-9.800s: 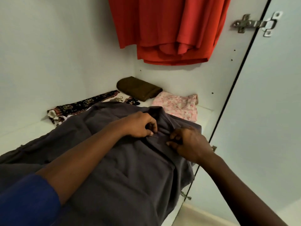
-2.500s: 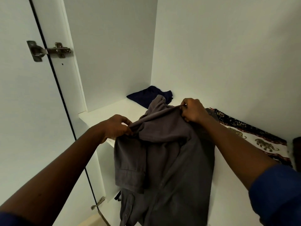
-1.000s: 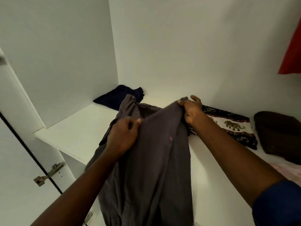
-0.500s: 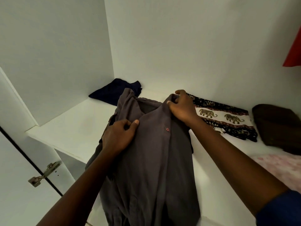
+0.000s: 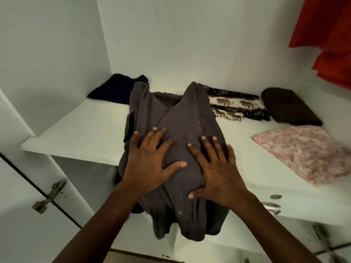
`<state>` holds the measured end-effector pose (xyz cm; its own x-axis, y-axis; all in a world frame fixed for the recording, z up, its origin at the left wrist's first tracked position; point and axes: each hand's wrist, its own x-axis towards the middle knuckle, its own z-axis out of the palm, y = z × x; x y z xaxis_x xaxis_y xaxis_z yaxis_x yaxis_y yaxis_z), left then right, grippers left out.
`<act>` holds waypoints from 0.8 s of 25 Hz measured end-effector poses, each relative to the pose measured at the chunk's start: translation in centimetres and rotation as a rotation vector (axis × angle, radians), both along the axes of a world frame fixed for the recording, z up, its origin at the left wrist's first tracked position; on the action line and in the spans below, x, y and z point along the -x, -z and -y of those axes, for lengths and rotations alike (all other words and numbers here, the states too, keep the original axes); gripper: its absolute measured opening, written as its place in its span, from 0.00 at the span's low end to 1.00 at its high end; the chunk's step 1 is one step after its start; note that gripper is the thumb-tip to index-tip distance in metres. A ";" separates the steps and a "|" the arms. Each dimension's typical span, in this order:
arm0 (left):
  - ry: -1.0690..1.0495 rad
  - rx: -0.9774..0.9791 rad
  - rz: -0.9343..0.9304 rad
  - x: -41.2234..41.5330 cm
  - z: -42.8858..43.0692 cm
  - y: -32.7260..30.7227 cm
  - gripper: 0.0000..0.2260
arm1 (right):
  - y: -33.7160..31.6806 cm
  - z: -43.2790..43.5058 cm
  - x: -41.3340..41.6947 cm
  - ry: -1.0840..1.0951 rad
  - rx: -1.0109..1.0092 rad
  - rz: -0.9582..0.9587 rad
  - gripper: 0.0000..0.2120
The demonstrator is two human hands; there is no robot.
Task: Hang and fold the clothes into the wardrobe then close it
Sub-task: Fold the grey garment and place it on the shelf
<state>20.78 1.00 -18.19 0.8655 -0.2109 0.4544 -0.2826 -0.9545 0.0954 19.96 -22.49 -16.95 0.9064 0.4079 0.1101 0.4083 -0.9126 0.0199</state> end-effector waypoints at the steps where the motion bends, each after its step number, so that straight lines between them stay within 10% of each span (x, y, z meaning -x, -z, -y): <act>1: -0.044 0.044 0.011 0.3 -0.5 0.1 0.35 | 0.4 0.3 0.6 0.069 0.022 0.052 0.66; 5: -0.101 0.369 0.218 6.0 0.1 2.9 0.25 | 2.7 0.8 4.6 0.280 -0.094 0.257 0.58; 10: -0.214 1.200 0.009 10.4 -0.6 9.5 0.36 | 7.7 0.7 10.0 0.432 -0.861 0.515 0.27; 20: -0.130 1.383 -0.697 9.4 -2.5 13.0 0.29 | 14.0 0.0 10.2 0.627 -1.411 -0.353 0.33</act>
